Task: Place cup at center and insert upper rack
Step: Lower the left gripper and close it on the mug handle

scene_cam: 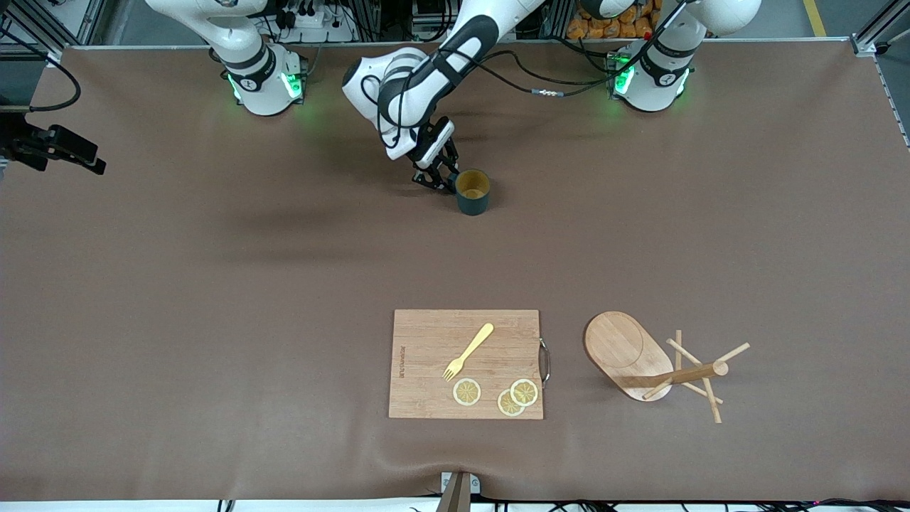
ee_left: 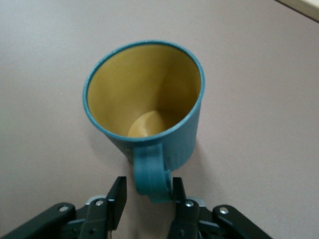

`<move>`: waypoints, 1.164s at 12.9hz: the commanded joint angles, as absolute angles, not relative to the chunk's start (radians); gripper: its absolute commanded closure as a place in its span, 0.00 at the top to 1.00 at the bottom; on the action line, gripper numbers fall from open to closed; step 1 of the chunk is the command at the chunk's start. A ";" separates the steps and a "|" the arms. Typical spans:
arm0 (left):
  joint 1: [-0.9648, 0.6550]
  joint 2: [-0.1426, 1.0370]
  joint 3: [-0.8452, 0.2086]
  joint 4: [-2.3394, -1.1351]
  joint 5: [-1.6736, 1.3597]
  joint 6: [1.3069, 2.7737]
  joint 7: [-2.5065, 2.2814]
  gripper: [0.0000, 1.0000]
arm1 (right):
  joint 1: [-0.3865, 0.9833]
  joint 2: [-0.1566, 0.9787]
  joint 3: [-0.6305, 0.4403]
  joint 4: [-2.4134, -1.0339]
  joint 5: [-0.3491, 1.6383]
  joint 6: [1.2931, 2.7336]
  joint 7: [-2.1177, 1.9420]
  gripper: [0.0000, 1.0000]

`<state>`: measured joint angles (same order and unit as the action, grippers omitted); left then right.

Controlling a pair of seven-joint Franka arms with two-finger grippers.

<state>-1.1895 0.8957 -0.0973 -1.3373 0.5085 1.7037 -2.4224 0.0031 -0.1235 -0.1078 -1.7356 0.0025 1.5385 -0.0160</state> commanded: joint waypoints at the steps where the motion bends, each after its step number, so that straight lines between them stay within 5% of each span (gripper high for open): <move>1: -1.192 0.908 -0.094 -1.315 0.509 1.704 -2.437 0.42 | -0.014 -0.127 -0.097 -1.740 -0.008 1.546 -0.035 1.00; 5: -1.192 0.904 -0.094 -1.315 0.509 1.704 -2.437 0.31 | -0.014 -0.127 -0.097 -1.740 -0.008 1.546 -0.037 1.00; 9: -1.187 0.894 -0.094 -1.315 0.509 1.701 -2.430 0.00 | -0.017 -0.127 -0.097 -1.741 -0.008 1.545 -0.037 1.00; 15: -1.073 0.761 -0.097 -1.315 0.488 1.689 -2.309 0.00 | -0.029 -0.127 -0.097 -1.744 -0.008 1.546 -0.051 1.00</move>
